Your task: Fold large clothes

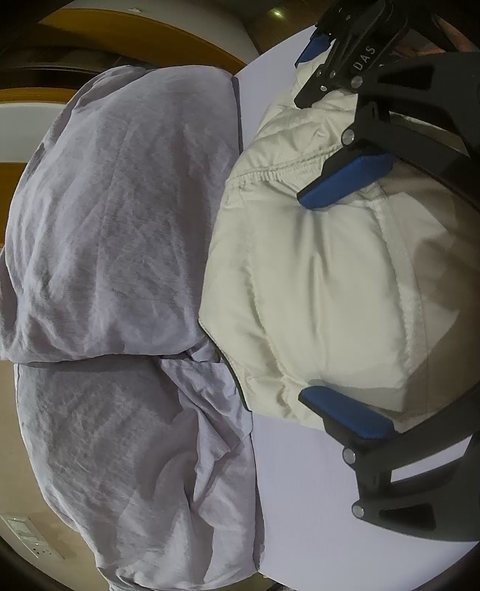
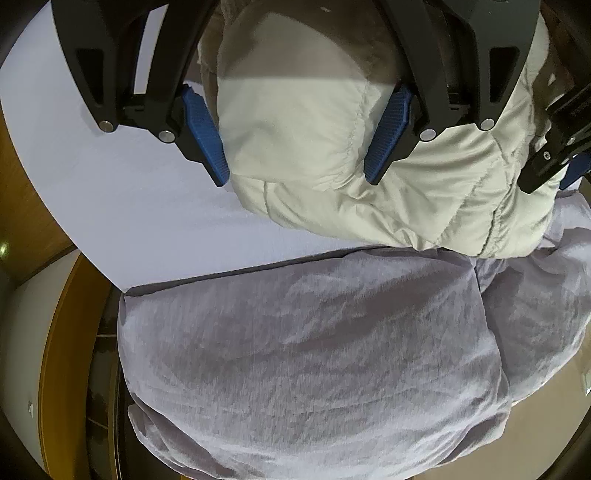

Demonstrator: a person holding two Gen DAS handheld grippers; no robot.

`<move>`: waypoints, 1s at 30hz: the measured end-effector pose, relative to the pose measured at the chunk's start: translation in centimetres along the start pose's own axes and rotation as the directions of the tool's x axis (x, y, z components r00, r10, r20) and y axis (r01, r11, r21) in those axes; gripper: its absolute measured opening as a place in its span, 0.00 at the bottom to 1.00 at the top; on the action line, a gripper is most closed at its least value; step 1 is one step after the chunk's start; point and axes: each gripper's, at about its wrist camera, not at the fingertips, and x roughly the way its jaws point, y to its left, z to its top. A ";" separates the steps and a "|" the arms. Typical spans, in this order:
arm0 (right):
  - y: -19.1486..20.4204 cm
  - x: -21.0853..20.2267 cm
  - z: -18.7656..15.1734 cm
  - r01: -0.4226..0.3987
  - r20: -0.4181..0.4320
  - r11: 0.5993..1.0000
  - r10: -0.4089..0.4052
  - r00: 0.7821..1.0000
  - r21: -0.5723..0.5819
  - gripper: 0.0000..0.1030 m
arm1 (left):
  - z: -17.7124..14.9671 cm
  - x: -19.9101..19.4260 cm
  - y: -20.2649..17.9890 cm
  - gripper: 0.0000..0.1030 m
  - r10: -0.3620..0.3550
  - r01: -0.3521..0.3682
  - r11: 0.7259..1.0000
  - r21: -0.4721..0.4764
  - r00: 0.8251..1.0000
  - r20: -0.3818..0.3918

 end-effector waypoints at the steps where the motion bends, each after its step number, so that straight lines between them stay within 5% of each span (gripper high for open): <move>1: 0.0 0.2 0.1 0.001 -0.002 1.000 -0.001 1.000 0.002 0.74 | -0.1 0.1 0.0 0.95 0.000 0.000 1.000 -0.001 1.000 -0.001; 30: 0.8 1.4 -0.2 0.060 -0.009 0.998 -0.060 0.998 -0.015 0.80 | -0.6 1.3 0.2 0.98 -0.009 0.009 1.000 -0.008 1.000 -0.008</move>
